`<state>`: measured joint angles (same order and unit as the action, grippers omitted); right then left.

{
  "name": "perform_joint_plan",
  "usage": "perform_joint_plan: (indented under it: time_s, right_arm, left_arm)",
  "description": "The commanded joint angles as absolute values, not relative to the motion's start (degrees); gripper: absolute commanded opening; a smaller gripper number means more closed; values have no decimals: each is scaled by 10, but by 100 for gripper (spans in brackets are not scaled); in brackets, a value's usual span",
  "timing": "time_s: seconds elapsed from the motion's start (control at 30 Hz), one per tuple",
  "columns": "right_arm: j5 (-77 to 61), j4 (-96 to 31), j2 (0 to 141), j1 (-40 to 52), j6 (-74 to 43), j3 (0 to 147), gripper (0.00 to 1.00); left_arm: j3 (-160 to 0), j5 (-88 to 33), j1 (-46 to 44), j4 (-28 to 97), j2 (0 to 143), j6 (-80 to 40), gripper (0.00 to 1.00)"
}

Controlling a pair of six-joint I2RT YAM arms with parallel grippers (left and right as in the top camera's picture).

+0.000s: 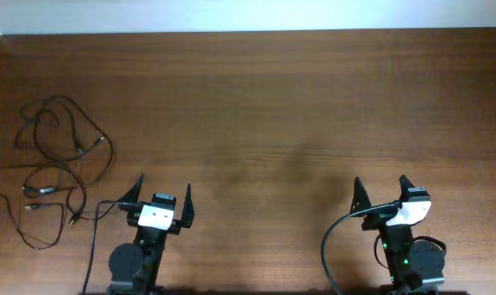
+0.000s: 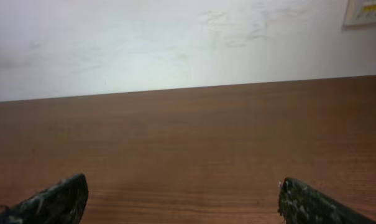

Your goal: Untangle cables

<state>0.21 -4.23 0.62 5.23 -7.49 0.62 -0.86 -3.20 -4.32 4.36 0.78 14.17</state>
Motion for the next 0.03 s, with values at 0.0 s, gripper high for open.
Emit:
perform_joint_plan:
  time_s: [0.0]
  right_arm:
    - [7,-46,2,48,-74,3,99]
  left_arm:
    - [-5,-28,-39,44,3,149,99]
